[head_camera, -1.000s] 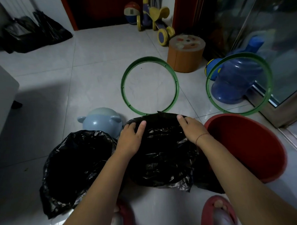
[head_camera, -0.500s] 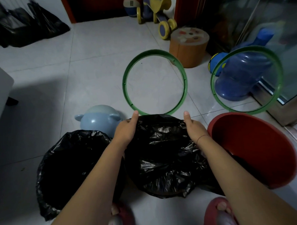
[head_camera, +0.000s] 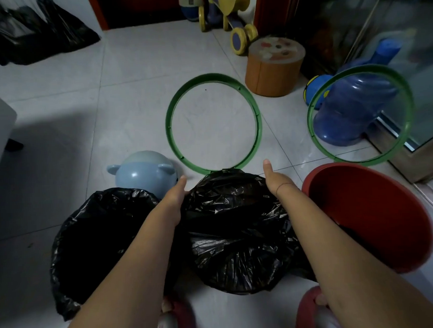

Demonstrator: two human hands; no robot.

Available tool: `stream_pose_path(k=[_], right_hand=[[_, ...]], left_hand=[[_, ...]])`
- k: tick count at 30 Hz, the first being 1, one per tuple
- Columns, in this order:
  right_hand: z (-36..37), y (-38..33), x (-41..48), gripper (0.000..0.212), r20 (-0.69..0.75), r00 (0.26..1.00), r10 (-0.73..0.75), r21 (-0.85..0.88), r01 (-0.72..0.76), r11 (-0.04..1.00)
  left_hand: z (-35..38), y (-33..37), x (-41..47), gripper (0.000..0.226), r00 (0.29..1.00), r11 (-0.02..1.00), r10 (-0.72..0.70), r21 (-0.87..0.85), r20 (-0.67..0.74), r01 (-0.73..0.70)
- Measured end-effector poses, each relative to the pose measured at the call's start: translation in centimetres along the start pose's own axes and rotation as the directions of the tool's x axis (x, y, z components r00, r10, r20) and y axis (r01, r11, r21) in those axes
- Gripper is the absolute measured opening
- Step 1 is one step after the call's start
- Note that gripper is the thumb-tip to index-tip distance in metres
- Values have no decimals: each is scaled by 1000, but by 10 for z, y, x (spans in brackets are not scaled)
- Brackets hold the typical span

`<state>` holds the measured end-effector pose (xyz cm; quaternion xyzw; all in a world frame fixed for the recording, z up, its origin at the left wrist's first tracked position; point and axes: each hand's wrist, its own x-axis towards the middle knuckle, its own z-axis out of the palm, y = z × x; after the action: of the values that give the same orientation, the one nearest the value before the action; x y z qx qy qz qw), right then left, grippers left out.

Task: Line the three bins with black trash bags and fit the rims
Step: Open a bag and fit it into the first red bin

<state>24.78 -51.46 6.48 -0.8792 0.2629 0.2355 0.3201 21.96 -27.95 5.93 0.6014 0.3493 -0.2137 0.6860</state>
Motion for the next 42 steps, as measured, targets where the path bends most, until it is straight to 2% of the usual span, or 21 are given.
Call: stream_pose_path(k=[2, 5, 8, 10, 12, 15, 18, 20, 21, 24, 27, 31, 35, 38, 42], right_hand=[[-2, -3, 1, 89, 18, 999, 31, -6, -31, 1000], [-6, -6, 0, 88, 44, 997, 57, 23, -58, 998], [-8, -7, 1, 83, 75, 995, 66, 87, -72, 994], [-7, -6, -2, 82, 56, 995, 85, 129, -91, 987], [-6, -3, -8, 81, -43, 995, 85, 145, -78, 986], [-5, 3, -22, 69, -247, 965, -89, 117, 121, 986], [-6, 11, -51, 54, -392, 857, -333, 70, 389, 918], [-5, 22, -78, 48, -407, 792, -456, 35, 512, 858], [-3, 31, -93, 49, -370, 785, -498, 29, 545, 838], [6, 61, -131, 52, -253, 820, -514, 48, 541, 840], [17, 88, -154, 51, -272, 841, -468, 66, 501, 863], [35, 115, -170, 51, -296, 855, -426, 96, 470, 877], [50, 130, -175, 39, -257, 828, -499, 74, 531, 844], [52, 135, -174, 38, -218, 860, -462, 250, 507, 825], [52, 138, -174, 29, -216, 908, -359, 509, 418, 753]], left_hand=[[1, 3, 0, 47, 1000, 1000, 3, -7, 9, -3], [3, 9, -4, 61, 1000, 998, -4, 69, 0, 4], [4, 10, -6, 61, 1000, 995, -12, 98, -15, 14], [2, 14, -10, 57, 996, 993, -88, 87, 28, 85], [-3, 20, -19, 55, 973, 979, -189, 99, 133, 177], [-9, 31, -36, 52, 969, 974, -181, 171, 170, 151], [-6, 33, -64, 38, 983, 977, -71, 212, 172, 34], [-5, 24, -82, 27, 984, 977, -8, 213, 178, -31], [-6, 15, -87, 24, 985, 974, 21, 218, 173, -59], [-10, -12, -103, 27, 985, 972, 64, 213, 162, -99], [-14, -32, -110, 34, 989, 973, 46, 216, 143, -77], [-19, -43, -122, 62, 987, 979, -37, 203, 159, 5], [-16, -58, -137, 64, 990, 976, -43, 218, 133, 13], [-8, -71, -147, 52, 994, 993, 24, 108, 102, -36], [-2, -100, -144, 69, 991, 991, 131, -16, 16, -131]])
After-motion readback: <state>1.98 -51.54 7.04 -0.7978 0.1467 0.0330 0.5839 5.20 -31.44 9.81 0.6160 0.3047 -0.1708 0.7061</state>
